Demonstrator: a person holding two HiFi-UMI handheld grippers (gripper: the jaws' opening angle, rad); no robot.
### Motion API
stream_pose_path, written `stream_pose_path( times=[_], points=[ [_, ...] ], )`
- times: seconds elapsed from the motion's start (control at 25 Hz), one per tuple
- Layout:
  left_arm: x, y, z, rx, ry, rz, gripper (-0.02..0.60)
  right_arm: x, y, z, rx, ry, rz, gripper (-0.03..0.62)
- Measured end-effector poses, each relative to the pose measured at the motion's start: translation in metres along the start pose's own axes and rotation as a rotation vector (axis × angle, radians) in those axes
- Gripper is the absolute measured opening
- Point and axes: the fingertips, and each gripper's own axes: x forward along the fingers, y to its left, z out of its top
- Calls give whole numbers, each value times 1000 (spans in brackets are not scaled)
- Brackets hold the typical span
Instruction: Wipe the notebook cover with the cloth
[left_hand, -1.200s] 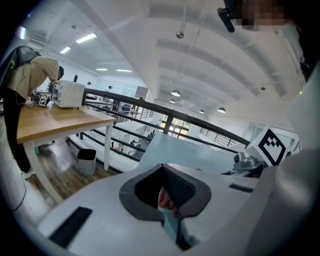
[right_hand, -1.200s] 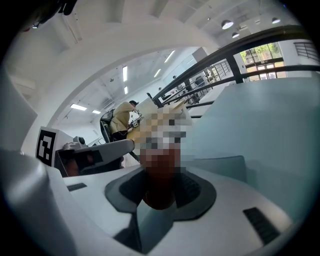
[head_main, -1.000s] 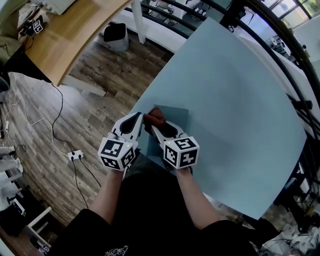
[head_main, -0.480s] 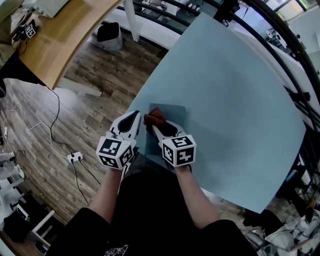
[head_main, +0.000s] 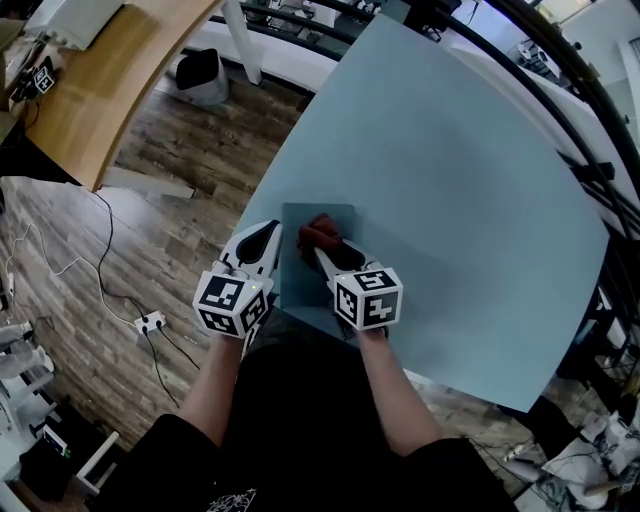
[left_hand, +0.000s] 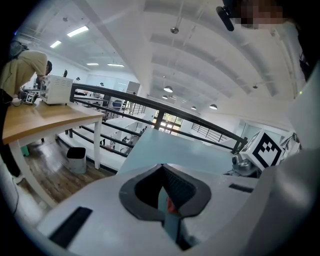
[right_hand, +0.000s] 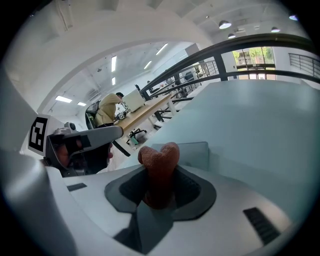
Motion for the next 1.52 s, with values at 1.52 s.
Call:
stream_pose_path(
  times=[1.52],
  points=[
    [-10,-22,3,26,8,-30,7,-60,-35,5,96,-109,-47,132]
  ],
)
